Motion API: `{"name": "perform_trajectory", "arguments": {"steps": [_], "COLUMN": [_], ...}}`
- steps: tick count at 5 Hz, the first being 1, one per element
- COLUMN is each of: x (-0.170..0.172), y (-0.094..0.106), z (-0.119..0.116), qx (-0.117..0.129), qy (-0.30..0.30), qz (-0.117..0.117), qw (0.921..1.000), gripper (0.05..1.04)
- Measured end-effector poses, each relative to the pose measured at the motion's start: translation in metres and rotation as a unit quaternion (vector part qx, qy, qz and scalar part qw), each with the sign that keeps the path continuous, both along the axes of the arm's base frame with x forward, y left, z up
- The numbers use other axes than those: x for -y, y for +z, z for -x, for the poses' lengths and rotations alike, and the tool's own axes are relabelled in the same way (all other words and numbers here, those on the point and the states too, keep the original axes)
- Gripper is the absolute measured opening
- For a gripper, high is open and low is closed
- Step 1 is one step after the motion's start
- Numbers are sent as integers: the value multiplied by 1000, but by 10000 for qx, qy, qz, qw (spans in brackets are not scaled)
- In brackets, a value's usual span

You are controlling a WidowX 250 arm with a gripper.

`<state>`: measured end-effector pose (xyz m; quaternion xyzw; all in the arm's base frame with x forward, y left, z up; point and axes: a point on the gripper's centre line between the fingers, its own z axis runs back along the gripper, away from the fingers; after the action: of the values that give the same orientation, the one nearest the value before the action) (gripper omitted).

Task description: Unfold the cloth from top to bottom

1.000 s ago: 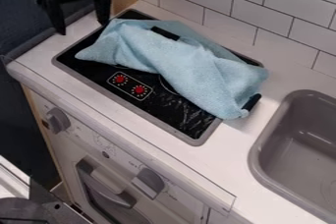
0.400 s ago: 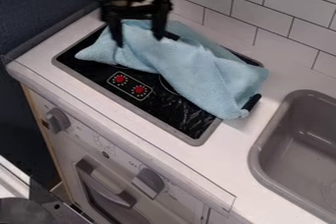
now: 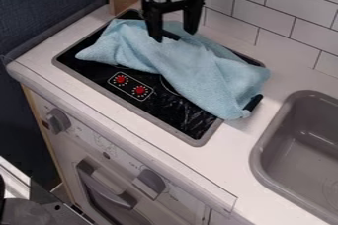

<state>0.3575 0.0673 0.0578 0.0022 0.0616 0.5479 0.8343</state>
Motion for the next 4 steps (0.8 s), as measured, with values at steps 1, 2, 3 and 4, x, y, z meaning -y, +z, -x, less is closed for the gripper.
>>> {"name": "perform_trajectory", "arguments": {"steps": [1, 2, 3, 4], "x": [3, 11, 24, 26], "y": [-5, -10, -14, -19], "z": [-3, -6, -12, -9], "qx": [30, 51, 16, 1], "qy": [127, -106, -383, -369], "qz": [90, 154, 197, 208], "qw": [9999, 9998, 9991, 9991], "gripper": [1001, 1001, 1001, 1001]}}
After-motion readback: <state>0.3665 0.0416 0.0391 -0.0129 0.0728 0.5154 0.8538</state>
